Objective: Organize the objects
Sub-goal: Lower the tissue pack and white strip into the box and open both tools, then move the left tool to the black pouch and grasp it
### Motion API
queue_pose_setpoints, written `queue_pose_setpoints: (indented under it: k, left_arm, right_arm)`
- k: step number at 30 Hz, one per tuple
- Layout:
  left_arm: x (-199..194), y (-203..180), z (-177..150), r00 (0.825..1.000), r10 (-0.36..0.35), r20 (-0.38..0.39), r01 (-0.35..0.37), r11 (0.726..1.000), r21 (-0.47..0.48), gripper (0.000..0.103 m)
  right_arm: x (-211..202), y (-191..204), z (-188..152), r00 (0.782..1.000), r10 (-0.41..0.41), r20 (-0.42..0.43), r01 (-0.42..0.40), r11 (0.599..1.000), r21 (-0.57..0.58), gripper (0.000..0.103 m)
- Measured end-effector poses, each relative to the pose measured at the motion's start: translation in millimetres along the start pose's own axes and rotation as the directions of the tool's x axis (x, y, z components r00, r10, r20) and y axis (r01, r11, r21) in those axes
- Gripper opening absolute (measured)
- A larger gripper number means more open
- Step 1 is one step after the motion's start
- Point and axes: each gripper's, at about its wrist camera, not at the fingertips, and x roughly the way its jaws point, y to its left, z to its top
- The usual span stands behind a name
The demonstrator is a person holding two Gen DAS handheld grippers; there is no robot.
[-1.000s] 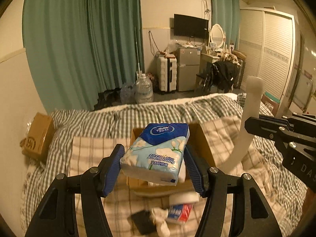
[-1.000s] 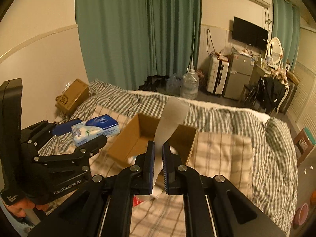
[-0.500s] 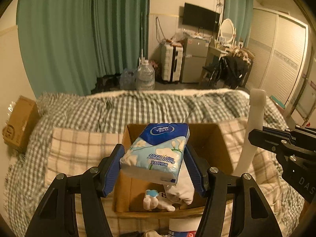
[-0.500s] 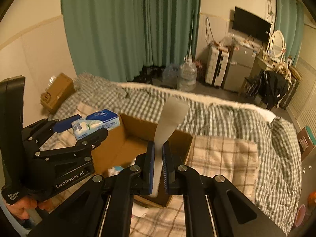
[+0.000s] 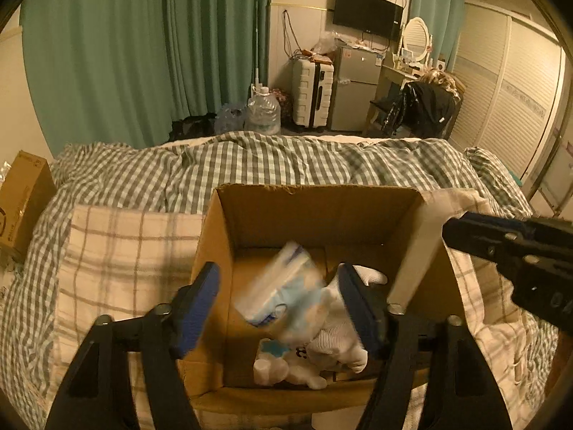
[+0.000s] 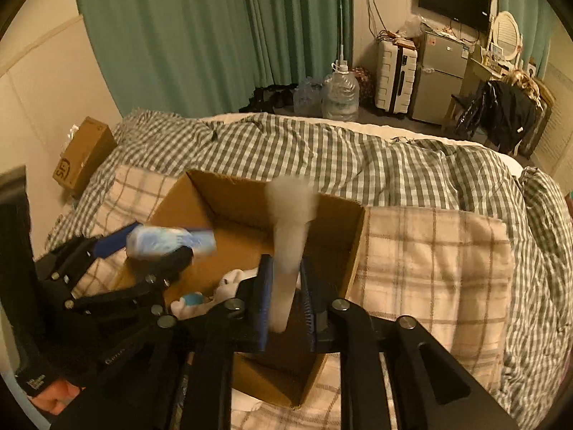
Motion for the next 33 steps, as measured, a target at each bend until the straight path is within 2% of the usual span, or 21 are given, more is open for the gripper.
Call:
queue_pose_setpoints:
  k: [1,2,6,13,14,16,20,25,29,33]
  left_arm:
    - [-4,-1,0,1.000,0.012,0.008,-0.012,1.000,0.006,0.087]
    - [-9,-2,0,1.000,0.021,0.017,-0.021,1.000,0.010,0.087]
    - [-29,-2,2,0.999,0.022,0.023,-0.023,1.000,0.011,0.087]
    - [-91,0,0,0.996,0.040,0.081,-0.041,0.999,0.012,0.088]
    - [-99,1,-1,0.995,0.042,0.089,-0.043,0.999,0.011,0.088]
    - [-118,3,-5,0.993,0.050,0.108,-0.050,0.999,0.003,0.103]
    - [-150,8,-15,0.987,0.056,0.154,-0.056,0.998,-0.006,0.103]
    - [-168,14,-36,0.984,0.071,0.164,-0.070,0.997,-0.007,0.103]
    - [-162,21,-60,0.989,0.073,0.132,-0.070,0.997,-0.022,0.103]
    - [-138,34,-87,0.994,0.085,0.062,-0.081,0.995,-0.059,0.103]
  right_arm:
    - [-6,-1,1,1.000,-0.009,0.015,0.009,1.000,0.009,0.035]
    - [-11,-2,1,1.000,-0.014,0.025,0.013,1.000,0.016,0.048]
    - [-38,-3,1,0.998,-0.024,0.063,0.021,0.999,0.037,0.055]
    - [-100,6,-12,0.989,-0.082,0.120,0.079,0.997,0.025,0.076]
    - [-108,8,-15,0.988,-0.089,0.128,0.087,0.996,0.024,0.077]
    - [-126,13,-22,0.984,-0.105,0.142,0.103,0.994,0.025,0.080]
    - [-155,24,-38,0.977,-0.125,0.174,0.122,0.992,0.028,0.088]
    - [-175,40,-62,0.973,-0.124,0.194,0.120,0.992,0.031,0.089]
    - [-169,48,-78,0.977,-0.120,0.177,0.115,0.993,0.036,0.090]
    - [-148,54,-96,0.980,-0.139,0.139,0.136,0.990,0.031,0.090]
